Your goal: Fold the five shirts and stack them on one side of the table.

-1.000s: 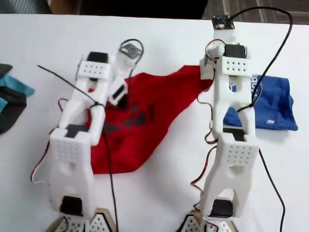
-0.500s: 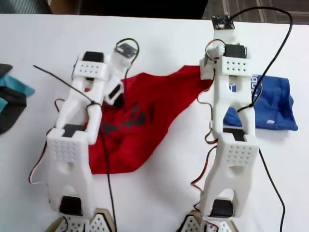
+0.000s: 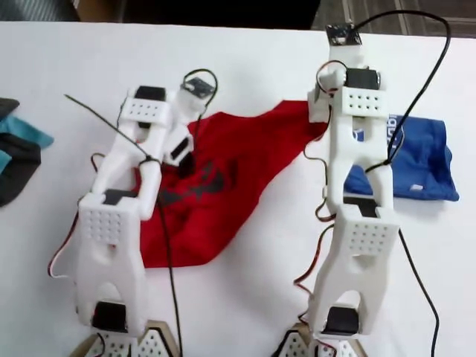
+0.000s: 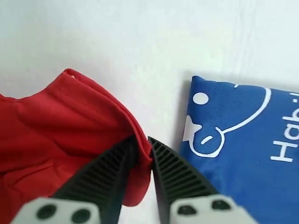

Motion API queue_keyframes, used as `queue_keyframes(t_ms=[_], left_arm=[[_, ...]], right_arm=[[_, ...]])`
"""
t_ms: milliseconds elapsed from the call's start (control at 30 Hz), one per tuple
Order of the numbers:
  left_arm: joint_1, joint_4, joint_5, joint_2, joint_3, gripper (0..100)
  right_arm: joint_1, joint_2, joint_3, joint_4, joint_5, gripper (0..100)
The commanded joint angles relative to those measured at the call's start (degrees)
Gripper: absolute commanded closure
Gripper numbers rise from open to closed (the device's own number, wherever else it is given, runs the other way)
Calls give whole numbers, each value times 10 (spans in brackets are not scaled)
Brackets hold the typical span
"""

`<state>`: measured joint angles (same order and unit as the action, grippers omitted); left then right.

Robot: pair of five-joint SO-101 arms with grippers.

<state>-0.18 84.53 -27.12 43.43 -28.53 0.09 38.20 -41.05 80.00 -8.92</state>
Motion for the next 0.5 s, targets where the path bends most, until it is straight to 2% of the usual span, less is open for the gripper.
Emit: queue_keyframes(t_ms=[0,133,267,333,467], left_arm=[[7,-3,-5,0,-14,793],[8,13,-2,-11,-44,823],[7,43,-1,-21,-90,983],[7,62,-1,-21,-114,957],[7,86,-2,-20,-150,975]], right_arm=[[5,-6,-25,-7,-4,978],[5,-6,-25,-7,-4,978],[5,-6,-25,-7,-4,978],[5,-6,-25,-7,-4,978],[5,-6,-25,-7,-4,978]])
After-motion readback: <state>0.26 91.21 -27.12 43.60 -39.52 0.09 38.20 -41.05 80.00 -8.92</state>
